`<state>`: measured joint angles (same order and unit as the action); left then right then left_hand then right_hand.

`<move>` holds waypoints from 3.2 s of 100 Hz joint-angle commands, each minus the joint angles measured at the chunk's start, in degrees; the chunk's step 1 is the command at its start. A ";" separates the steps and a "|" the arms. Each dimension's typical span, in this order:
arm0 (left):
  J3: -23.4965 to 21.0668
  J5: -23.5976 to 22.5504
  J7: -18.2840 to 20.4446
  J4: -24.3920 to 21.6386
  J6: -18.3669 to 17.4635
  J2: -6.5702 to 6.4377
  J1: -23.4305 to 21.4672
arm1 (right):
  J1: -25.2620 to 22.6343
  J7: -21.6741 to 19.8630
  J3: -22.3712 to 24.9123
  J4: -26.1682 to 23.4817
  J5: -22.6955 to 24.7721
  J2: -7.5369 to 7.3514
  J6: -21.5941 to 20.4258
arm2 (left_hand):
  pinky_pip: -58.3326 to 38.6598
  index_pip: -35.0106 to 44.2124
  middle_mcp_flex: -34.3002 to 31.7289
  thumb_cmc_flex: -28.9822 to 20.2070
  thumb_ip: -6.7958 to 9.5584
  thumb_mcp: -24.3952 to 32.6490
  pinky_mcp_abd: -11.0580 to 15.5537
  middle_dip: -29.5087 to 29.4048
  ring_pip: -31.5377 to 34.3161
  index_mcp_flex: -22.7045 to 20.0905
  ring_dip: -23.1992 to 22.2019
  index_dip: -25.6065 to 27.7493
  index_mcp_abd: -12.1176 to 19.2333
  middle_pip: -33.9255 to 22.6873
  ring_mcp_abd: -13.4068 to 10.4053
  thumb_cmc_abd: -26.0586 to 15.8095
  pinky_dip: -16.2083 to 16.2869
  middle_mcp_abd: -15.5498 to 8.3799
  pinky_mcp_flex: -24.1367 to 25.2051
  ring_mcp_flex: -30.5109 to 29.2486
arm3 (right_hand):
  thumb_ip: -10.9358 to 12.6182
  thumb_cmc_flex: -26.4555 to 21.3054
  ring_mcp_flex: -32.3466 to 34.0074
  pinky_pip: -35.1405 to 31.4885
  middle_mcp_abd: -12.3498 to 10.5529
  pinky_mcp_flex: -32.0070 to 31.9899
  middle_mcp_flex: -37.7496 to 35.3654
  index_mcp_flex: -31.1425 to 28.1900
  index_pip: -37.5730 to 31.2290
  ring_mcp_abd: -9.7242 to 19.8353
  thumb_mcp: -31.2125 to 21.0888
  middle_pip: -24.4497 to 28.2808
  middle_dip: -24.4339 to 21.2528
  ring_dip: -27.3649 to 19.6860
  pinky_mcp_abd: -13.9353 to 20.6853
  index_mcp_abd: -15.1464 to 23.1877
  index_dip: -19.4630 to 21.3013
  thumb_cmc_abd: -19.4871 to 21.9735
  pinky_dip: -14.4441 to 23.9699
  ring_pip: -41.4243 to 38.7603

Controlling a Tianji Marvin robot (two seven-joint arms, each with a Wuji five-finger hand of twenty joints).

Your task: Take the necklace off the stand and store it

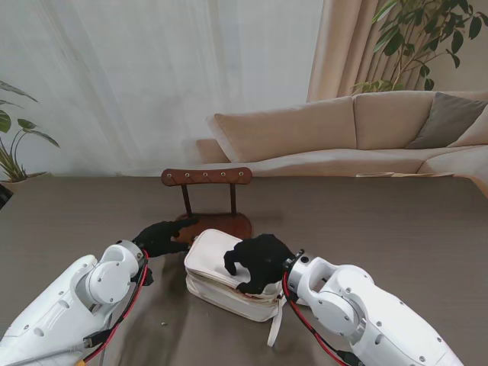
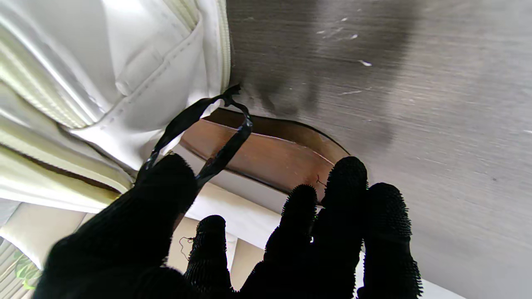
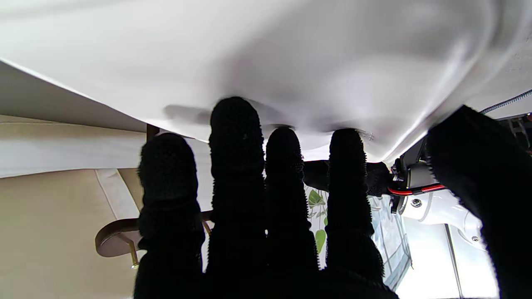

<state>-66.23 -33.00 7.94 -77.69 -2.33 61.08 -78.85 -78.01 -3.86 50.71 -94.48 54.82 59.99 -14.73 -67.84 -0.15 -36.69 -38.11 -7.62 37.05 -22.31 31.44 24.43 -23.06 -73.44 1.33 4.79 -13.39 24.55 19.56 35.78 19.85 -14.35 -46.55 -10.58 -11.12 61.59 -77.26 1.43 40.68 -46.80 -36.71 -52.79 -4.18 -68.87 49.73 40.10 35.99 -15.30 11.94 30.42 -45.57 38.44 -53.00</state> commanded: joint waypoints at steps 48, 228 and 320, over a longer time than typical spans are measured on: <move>1.84 7.70 1.20 3.67 -1.88 1.61 1.41 | -0.85 -1.00 -0.51 1.06 0.58 -0.28 -0.15 | -1.62 21.54 -4.11 -12.51 -0.69 -3.75 2.11 8.87 3.28 -20.60 -2.27 18.16 -1.44 -6.64 1.34 1.68 2.74 -1.39 1.24 -0.87 | 0.34 1.89 -0.61 0.77 -0.31 -9.69 1.44 0.44 5.05 -0.41 -0.59 -0.75 -1.42 -0.93 1.30 -0.26 -3.59 -1.79 1.87 1.71; -10.15 9.82 1.70 -9.96 -5.86 1.06 -12.24 | 0.62 6.98 -4.67 1.85 17.11 -1.60 3.96 | -9.27 61.57 -27.43 -15.49 -2.86 9.60 -0.18 33.34 24.56 -20.51 -11.03 34.43 -14.93 -15.04 -7.73 13.49 2.61 -5.13 -12.44 -13.58 | 1.35 -1.51 -2.38 3.63 -0.40 -10.45 4.74 7.21 5.27 0.03 -4.00 -2.38 -3.79 -1.91 1.82 -5.40 -7.42 -4.49 1.08 4.72; -17.93 4.62 -1.52 -20.75 -7.40 1.21 -22.50 | -0.41 7.36 -4.52 1.44 15.11 -1.55 0.63 | -9.77 61.86 -27.07 -16.08 -2.73 9.46 0.77 34.71 26.75 -20.30 -12.09 34.22 -14.42 -14.44 -8.83 13.54 2.46 -5.43 -11.76 -12.58 | 0.87 2.58 -3.74 3.83 0.14 -12.34 5.38 5.36 7.47 -0.69 -0.38 -5.75 -5.24 -1.62 1.63 -4.86 -9.14 -2.23 0.25 6.51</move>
<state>-83.40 -28.20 5.03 -96.57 -9.58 62.35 -100.03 -77.59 4.43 47.71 -93.94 69.14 58.43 -14.19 -74.96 58.13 -62.52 -53.78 -8.49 44.27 -22.94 65.20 49.32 -42.08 -84.12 35.15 -11.46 -27.86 17.51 31.66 38.34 14.99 -26.81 -57.86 -10.57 -8.34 59.02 -73.17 1.57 40.66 -43.46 -32.05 -48.80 -5.67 -68.80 44.58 36.19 35.57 -13.13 1.46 25.29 -47.53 38.43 -48.91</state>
